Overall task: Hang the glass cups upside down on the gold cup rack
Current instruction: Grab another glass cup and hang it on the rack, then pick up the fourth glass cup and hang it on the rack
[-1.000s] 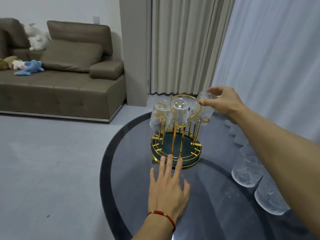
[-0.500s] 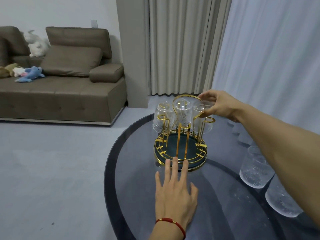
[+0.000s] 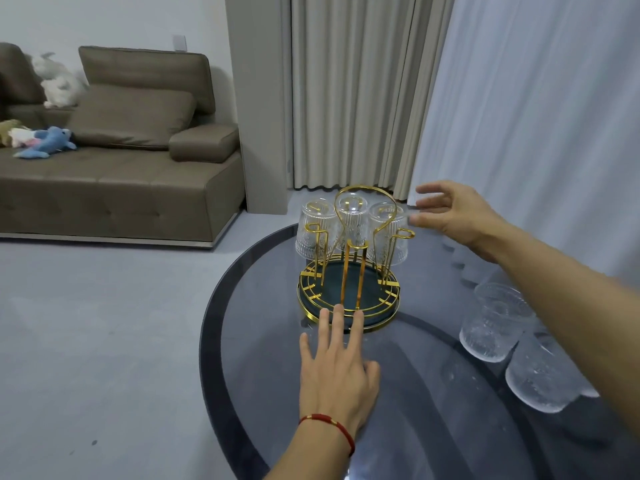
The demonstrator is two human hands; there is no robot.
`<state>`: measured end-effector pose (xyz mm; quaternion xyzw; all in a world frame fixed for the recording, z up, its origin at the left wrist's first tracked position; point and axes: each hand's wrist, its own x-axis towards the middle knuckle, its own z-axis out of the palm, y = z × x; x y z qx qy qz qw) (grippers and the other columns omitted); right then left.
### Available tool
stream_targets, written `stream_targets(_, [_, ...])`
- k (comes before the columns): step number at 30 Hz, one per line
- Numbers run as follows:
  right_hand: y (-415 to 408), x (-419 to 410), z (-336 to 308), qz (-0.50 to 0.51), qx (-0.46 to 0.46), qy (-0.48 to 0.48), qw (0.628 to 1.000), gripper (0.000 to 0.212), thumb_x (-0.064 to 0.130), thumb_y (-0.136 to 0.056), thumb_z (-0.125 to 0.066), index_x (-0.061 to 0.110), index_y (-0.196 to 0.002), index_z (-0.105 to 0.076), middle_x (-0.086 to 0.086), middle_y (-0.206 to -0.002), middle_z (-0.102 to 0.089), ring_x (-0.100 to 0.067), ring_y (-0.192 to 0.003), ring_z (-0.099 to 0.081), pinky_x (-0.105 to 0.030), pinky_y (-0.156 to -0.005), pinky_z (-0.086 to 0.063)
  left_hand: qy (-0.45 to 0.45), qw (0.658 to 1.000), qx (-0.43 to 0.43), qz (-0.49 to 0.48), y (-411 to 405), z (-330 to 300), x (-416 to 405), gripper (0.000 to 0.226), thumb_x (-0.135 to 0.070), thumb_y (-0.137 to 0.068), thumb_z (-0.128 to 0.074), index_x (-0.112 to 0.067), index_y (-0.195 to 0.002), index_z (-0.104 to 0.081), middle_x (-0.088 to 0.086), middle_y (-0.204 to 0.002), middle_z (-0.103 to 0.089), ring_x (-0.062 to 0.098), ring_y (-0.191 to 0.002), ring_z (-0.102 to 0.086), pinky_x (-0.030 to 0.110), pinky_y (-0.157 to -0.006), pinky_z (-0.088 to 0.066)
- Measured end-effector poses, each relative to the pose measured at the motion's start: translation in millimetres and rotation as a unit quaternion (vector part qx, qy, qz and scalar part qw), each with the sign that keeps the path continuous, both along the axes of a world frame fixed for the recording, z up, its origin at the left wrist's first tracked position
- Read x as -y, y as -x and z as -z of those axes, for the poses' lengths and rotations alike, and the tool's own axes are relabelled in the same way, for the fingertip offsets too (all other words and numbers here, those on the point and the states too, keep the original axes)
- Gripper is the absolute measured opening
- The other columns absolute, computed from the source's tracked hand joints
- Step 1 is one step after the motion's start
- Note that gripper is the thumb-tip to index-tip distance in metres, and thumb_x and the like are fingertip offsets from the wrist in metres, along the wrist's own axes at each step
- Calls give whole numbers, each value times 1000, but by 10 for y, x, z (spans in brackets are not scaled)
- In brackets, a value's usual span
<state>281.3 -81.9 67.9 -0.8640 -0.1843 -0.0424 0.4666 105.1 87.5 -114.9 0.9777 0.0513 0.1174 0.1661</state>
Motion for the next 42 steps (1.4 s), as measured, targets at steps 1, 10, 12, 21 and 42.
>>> stream_targets(1, [163, 55, 10, 25, 47, 5, 999, 50, 11, -85, -83, 17, -131, -66, -8, -120, -71, -24, -113, -69, -45, -104, -55, 1, 1000, 0, 0, 4, -14, -2, 72, -39, -95, -30, -35, -159, 3, 1, -170, 10, 23, -153, 18, 58, -123, -1])
stream_targets(10, [1854, 533, 652, 165, 214, -12, 963, 27, -6, -84, -72, 10, -105, -74, 0, -101, -74, -9, -93, -67, -21, -93, -52, -12, 999, 39, 22, 184, -254, 173, 67, -29, -93, -49, -20, -155, -24, 12, -162, -28, 29, -150, -17, 49, -117, -28])
stream_targets(12, [2023, 647, 835, 197, 222, 7, 955, 29, -7, -82, -73, 8, -108, -71, -3, -105, -69, -17, -99, -64, -36, -94, -54, 82, 992, 74, 54, 259, -331, 300, 65, -21, -88, -56, -17, -150, -37, 8, -151, -42, 24, -141, -32, 39, -112, -35])
stream_targets(21, [2023, 1006, 1253, 427, 75, 59, 899, 86, 38, -76, -84, 2, -142, -41, -30, -138, -49, -48, -126, -45, -57, -103, -42, 90, 976, 173, 96, 603, -665, 690, 58, -12, -81, -60, -13, -138, -50, 5, -133, -53, 25, -135, -32, 41, -111, -38])
stream_targets(42, [1914, 1140, 1497, 287, 75, 57, 953, 74, 52, -84, -75, 8, -135, -42, -11, -127, -54, -37, -108, -59, -43, -86, -48, 258, 941, 170, 140, 655, -679, 725, 69, -33, -83, -65, -27, -146, -38, -7, -139, -42, 8, -130, -40, 28, -109, -40])
